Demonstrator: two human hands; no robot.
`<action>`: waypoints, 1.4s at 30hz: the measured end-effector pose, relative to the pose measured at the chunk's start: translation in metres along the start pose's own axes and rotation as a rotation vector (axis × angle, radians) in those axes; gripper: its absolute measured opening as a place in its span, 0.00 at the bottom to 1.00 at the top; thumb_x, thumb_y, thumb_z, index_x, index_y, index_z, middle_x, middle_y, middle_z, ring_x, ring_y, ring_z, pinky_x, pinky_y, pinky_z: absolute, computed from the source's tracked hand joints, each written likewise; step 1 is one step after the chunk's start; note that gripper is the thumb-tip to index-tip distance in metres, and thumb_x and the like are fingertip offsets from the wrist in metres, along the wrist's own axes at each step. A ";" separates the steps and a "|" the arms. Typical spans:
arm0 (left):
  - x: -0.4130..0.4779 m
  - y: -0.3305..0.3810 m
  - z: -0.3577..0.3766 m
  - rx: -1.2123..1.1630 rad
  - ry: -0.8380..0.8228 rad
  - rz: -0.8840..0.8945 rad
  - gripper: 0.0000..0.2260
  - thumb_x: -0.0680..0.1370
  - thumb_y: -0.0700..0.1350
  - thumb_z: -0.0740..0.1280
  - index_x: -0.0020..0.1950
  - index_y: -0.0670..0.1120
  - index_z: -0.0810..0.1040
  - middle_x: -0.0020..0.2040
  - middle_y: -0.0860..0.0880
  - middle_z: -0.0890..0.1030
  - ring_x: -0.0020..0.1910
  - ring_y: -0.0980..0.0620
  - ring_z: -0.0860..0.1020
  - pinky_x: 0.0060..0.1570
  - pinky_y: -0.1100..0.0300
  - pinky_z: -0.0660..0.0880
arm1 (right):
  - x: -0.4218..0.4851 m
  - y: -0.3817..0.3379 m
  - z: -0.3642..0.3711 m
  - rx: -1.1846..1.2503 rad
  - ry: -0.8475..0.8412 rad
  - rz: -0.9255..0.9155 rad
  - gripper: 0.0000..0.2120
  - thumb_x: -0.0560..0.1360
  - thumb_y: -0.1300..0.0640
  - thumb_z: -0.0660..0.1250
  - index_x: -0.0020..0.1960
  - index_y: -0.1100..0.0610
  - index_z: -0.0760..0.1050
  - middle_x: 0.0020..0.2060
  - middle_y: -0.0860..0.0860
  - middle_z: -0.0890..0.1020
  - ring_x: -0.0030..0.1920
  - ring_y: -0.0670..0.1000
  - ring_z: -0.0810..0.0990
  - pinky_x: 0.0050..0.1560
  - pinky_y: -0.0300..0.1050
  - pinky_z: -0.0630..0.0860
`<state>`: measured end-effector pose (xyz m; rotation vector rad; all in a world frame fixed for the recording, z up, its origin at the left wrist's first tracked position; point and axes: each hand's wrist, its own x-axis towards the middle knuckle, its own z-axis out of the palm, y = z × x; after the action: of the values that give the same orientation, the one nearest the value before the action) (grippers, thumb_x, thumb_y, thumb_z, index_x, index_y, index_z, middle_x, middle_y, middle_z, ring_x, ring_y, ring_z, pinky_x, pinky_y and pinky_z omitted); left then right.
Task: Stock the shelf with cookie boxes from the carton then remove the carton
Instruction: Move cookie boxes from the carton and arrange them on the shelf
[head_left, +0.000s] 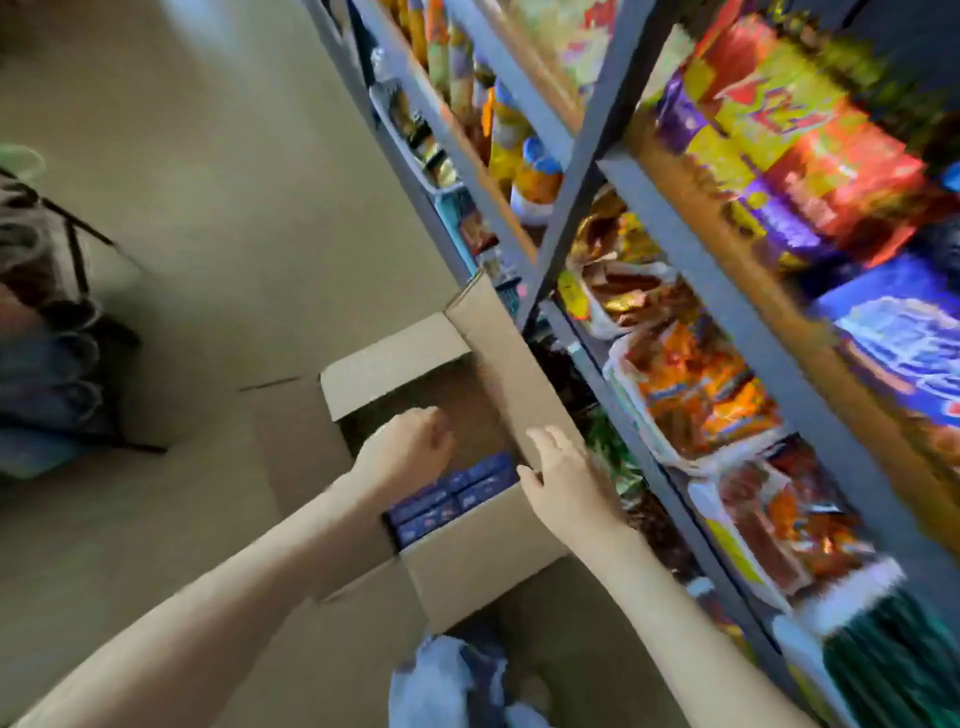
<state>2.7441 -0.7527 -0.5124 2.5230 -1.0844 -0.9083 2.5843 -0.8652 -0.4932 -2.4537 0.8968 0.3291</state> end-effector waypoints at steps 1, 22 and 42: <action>0.013 -0.023 0.018 0.015 -0.016 -0.044 0.10 0.77 0.48 0.60 0.50 0.44 0.77 0.49 0.44 0.80 0.50 0.43 0.78 0.46 0.54 0.74 | 0.017 0.010 0.029 0.015 -0.044 0.030 0.23 0.79 0.53 0.60 0.72 0.56 0.64 0.68 0.53 0.69 0.67 0.56 0.69 0.65 0.46 0.64; 0.147 -0.243 0.415 -0.133 -0.082 -0.426 0.17 0.79 0.43 0.59 0.68 0.47 0.67 0.62 0.47 0.72 0.60 0.46 0.72 0.50 0.53 0.72 | 0.262 0.176 0.444 -0.276 -0.567 -0.050 0.34 0.77 0.55 0.64 0.77 0.53 0.52 0.76 0.53 0.54 0.76 0.54 0.49 0.74 0.56 0.45; 0.166 -0.282 0.420 0.253 -0.315 -0.365 0.35 0.78 0.43 0.63 0.78 0.47 0.44 0.70 0.41 0.68 0.71 0.42 0.64 0.72 0.47 0.56 | 0.258 0.190 0.447 -0.514 -0.253 -0.207 0.27 0.71 0.69 0.63 0.70 0.60 0.64 0.64 0.56 0.71 0.66 0.57 0.68 0.70 0.63 0.59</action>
<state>2.7262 -0.6707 -1.0383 2.9200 -0.8760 -1.3820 2.6307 -0.8894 -1.0408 -2.8444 0.4851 0.8614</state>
